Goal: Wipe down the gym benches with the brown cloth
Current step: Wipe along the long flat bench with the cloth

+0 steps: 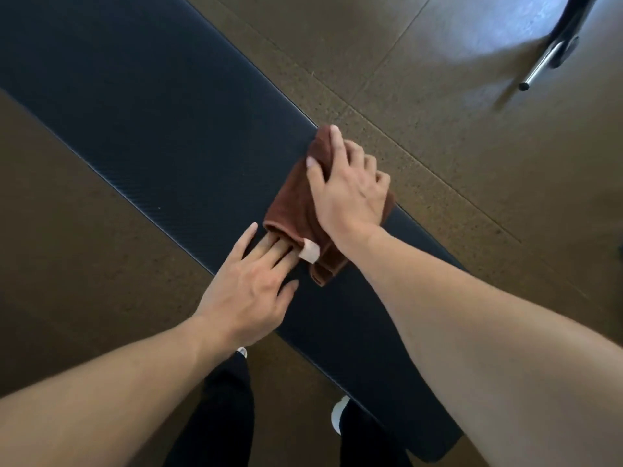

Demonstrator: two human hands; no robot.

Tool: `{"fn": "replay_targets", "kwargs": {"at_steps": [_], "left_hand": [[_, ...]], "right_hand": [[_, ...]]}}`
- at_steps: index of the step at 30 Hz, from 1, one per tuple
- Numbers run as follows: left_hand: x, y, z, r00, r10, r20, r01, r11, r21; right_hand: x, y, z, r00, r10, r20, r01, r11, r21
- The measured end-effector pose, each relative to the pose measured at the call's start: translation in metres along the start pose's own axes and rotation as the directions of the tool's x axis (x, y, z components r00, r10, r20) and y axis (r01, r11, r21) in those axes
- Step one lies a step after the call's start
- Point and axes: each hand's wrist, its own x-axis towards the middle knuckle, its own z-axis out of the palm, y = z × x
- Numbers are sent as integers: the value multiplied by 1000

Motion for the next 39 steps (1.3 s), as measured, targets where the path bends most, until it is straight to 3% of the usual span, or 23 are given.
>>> {"fn": "replay_targets", "kwargs": {"at_steps": [5, 12, 19, 24, 28, 31, 36, 39], "left_hand": [[-3, -46, -5, 969, 231, 92, -242, 962, 130], [12, -39, -27, 961, 252, 114, -268, 949, 163], [42, 39, -27, 956, 277, 102, -285, 956, 73], [26, 107, 0, 920, 361, 154, -366, 931, 3], [-4, 131, 19, 925, 182, 333, -200, 980, 18], [-8, 143, 21, 917, 90, 388, -126, 990, 69], [-2, 151, 13, 905, 57, 422, -118, 986, 121], [-1, 150, 10, 905, 73, 418, -137, 983, 125]], "right_hand": [[25, -24, 6, 998, -19, -57, 18, 1000, -13], [-27, 66, -7, 986, 158, -44, -157, 987, 23], [-164, 193, -6, 975, 146, -166, -138, 989, 58], [-274, 185, 27, 965, 153, -212, -144, 988, 55], [-365, 163, 69, 981, 58, -185, -74, 994, -78], [-385, 178, 73, 990, 20, -137, -42, 986, -164], [-373, 177, 61, 963, 208, -173, -212, 977, -5], [-312, 196, 39, 947, 286, -150, -290, 957, -6]]}}
